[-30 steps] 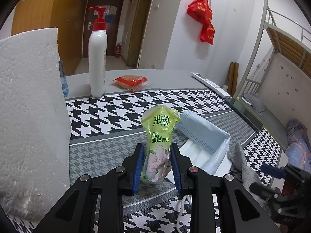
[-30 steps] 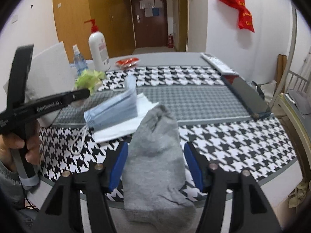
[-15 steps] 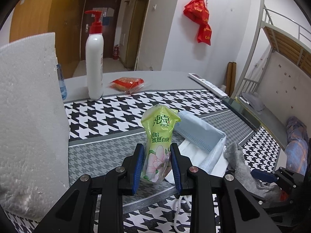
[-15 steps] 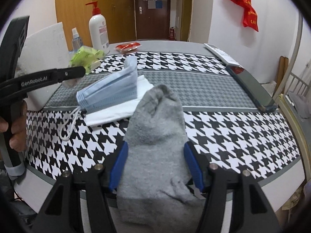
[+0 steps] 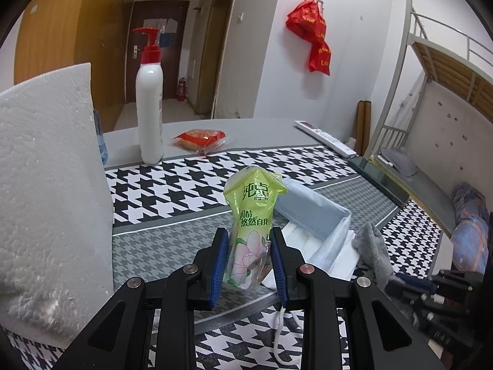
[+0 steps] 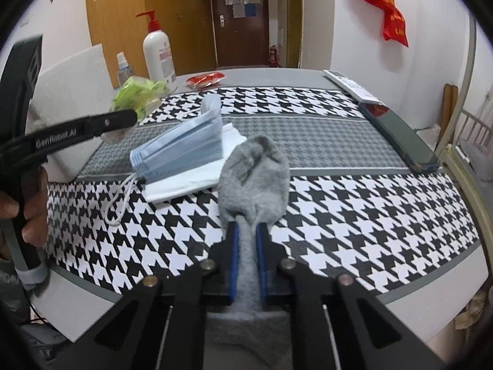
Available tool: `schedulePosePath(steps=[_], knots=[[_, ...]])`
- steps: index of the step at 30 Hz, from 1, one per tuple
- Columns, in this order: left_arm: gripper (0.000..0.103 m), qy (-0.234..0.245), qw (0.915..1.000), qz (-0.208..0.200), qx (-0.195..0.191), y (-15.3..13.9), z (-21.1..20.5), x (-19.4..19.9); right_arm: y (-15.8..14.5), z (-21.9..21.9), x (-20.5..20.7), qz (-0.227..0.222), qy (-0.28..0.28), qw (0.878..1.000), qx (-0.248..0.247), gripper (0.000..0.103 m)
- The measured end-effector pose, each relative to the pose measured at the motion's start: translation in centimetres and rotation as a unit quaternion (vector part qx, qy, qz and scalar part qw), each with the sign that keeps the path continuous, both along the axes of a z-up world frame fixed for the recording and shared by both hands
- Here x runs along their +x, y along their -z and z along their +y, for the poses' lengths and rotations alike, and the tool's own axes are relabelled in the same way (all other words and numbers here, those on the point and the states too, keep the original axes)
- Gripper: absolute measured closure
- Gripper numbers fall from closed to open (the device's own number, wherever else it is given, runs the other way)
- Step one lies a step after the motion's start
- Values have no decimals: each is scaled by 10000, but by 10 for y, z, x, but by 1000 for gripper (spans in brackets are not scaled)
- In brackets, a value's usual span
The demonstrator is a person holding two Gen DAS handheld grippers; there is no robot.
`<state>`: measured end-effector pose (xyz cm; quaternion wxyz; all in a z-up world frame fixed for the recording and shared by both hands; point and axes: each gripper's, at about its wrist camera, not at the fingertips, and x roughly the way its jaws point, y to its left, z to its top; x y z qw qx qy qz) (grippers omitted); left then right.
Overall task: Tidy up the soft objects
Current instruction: 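Lift the green bag with the left gripper while the right gripper lifts the grey sock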
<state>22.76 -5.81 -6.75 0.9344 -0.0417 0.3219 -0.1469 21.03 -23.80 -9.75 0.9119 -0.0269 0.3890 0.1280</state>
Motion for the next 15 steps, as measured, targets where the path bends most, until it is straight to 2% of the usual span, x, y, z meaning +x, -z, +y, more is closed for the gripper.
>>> schedulePosePath(steps=[3,15], knots=[[73,9,10000,-33,8,-1,1,-5,-8,-8,-1,-63,133,9995,269,91],[73,119,9993,-349,-53,-25,6,-30,-50,-12,-8,-676,242,9962,500,91]])
